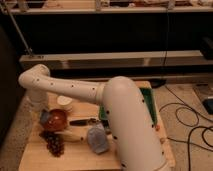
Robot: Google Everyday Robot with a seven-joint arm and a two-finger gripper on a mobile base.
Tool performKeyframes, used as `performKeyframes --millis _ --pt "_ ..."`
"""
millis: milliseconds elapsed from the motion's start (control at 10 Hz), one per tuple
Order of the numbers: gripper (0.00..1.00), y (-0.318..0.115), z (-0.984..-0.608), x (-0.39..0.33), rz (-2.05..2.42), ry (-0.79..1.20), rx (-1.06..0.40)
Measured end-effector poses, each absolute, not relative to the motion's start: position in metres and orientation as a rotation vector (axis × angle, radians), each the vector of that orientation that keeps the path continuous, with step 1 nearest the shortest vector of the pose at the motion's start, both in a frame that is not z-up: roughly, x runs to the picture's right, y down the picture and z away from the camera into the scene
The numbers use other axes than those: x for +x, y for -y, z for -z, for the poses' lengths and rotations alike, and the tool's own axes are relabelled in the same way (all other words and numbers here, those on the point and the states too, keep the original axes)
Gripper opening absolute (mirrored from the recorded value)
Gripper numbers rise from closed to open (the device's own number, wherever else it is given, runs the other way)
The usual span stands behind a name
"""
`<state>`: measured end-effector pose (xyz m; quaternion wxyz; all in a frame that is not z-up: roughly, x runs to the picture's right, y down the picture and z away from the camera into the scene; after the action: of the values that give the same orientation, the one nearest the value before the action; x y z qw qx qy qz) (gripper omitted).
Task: Wipe red bowl with sponge
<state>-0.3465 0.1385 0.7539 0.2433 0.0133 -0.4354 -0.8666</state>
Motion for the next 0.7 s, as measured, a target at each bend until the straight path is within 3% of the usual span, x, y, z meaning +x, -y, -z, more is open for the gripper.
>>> performKeyframes --millis 700 --pt "0.04 -0.164 -0.757 -0.312 2.336 1.210 -0.018"
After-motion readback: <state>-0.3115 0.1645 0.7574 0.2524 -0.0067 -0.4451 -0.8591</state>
